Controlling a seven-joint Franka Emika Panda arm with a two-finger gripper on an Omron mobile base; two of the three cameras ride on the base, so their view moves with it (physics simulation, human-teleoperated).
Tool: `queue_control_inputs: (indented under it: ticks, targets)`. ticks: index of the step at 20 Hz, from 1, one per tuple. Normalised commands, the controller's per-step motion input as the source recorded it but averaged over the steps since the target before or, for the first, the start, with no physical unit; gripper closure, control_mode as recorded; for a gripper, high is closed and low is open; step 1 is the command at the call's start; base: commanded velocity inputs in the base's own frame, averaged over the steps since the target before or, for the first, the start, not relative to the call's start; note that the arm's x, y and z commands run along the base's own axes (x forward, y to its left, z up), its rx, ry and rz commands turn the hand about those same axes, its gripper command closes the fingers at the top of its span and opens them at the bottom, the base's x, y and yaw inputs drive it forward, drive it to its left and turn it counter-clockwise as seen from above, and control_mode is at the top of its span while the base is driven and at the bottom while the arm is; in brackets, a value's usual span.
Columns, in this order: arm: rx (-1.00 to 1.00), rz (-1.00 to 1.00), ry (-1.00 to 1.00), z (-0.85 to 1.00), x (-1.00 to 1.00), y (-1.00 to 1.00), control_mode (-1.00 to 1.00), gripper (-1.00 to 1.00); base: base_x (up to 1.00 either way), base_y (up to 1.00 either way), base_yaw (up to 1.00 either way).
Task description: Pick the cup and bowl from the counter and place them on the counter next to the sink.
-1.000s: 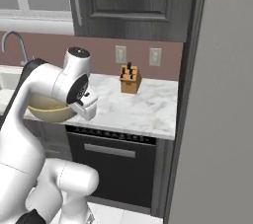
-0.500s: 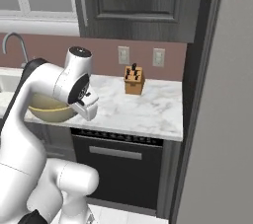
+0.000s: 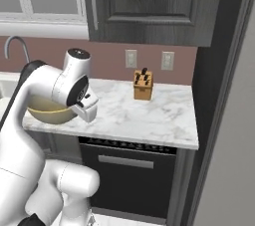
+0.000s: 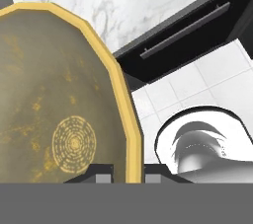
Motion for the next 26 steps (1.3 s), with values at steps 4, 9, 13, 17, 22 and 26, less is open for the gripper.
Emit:
queue_control_inputs:
  ticks: [4,9,13,17,22,26]
  targets:
    - [0.00,0.00,0.00,0.00,0.00,0.00,1.00,1.00,0.49,0.18,0.00]
    - [0.00,0.00,0.00,0.00,0.00,0.00,1.00,1.00,0.43,0.37,-0.05]
    - [0.00,0.00,0.00,0.00,0.00,0.00,1.00,1.00,0.00,0.02,0.00]
    - [0.00,0.00,0.00,0.00,0.00,0.00,1.00,1.00,0.00,0.00,0.00]
    - [0.00,0.00,0.00,0.00,0.00,0.00,1.00,1.00,0.00,0.00,0.00]
    - [0.00,0.00,0.00,0.00,0.00,0.00,1.00,1.00,0.00,0.00,0.00]
